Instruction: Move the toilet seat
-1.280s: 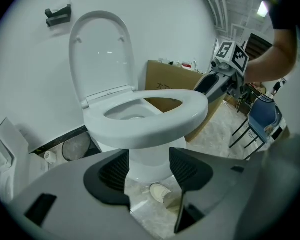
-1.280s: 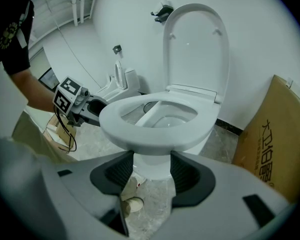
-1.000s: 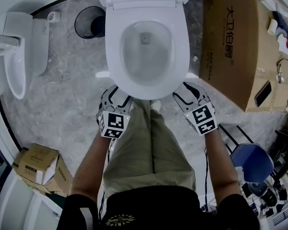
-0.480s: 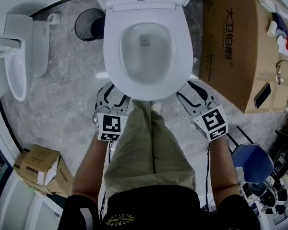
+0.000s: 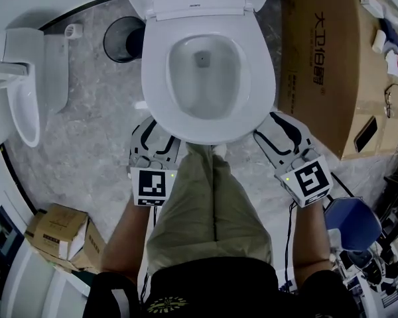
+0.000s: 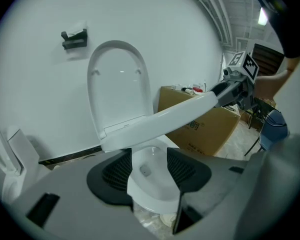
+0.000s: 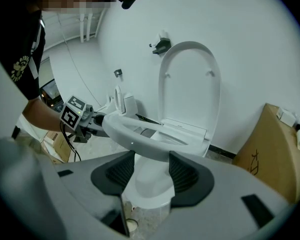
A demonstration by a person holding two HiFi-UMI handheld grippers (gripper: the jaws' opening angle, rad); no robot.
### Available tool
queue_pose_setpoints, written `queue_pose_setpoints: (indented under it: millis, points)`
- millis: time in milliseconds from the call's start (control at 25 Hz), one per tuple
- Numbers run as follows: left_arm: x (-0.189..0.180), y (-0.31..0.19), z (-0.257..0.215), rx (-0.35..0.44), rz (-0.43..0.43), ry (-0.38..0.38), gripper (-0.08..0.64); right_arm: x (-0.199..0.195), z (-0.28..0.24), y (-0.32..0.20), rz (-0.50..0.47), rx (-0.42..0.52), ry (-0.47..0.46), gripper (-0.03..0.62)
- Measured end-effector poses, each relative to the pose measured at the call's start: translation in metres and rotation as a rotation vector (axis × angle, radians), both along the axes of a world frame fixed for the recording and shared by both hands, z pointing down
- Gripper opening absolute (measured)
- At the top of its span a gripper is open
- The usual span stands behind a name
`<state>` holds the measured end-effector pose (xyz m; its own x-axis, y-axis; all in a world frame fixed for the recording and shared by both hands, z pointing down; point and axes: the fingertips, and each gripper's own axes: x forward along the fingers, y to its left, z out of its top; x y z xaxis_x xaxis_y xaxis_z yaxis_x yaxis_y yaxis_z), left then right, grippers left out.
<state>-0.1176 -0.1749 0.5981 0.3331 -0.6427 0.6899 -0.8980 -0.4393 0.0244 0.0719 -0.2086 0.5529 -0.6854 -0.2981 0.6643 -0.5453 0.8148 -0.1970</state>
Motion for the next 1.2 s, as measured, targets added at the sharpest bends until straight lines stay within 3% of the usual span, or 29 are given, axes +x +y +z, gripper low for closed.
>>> queue_pose_setpoints:
  millis: [200, 560, 880, 1200]
  points:
    - [-0.002, -0.013, -0.007, 0.022, -0.005, 0.008, 0.237, -0.004, -0.013, -0.012, 0.036, 0.015, -0.022, 0.227]
    - [-0.009, -0.038, -0.025, 0.040, 0.007, 0.037, 0.235, -0.005, -0.035, -0.032, 0.200, 0.015, -0.038, 0.199]
    - [-0.013, -0.051, -0.033, 0.024, 0.009, 0.016, 0.225, -0.009, -0.067, -0.046, 0.225, 0.042, -0.092, 0.201]
    - [-0.010, -0.084, -0.053, 0.069, -0.012, 0.009, 0.200, -0.021, -0.070, -0.062, 0.234, -0.009, -0.157, 0.201]
